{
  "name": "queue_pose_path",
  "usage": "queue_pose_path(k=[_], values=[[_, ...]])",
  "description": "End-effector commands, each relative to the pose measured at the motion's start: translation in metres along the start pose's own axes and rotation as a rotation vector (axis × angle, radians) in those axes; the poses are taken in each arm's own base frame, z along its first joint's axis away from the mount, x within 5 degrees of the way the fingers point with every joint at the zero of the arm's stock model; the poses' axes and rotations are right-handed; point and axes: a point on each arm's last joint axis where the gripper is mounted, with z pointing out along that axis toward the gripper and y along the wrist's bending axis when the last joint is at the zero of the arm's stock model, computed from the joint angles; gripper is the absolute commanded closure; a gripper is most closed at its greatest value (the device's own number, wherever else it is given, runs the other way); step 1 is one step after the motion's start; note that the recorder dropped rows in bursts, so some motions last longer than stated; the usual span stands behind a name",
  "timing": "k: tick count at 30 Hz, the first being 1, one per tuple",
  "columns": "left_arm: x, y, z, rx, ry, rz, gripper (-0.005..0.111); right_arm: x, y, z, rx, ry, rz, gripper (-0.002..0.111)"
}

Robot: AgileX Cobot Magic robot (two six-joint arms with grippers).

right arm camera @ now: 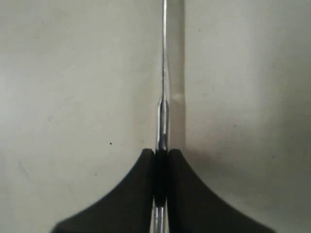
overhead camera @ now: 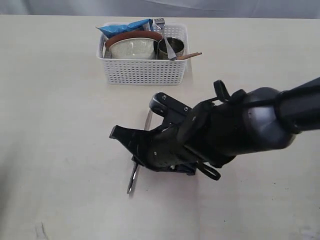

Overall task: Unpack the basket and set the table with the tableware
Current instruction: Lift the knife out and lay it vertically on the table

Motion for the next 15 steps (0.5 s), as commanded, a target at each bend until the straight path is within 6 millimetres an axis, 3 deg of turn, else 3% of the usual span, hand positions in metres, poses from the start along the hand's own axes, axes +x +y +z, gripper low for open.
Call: queue_pose_path(k=[1,8,15], values=[[-0.001,0.000,0.000,0.004,-0.013,0.003,0.106,-0.012,-0.005,0.000,-0.008,0.057,-0.025,0.108],[-0.001,0.000,0.000,0.004,-0.013,0.003,0.106,-0.014,-0.001,-0.001,-0.046,0.116,-0.172,0.108],[-0.001,0.000,0.000,0.004,-0.013,0.003,0.106,-0.019,0.012,-0.002,-0.085,0.104,-0.126,0.108]])
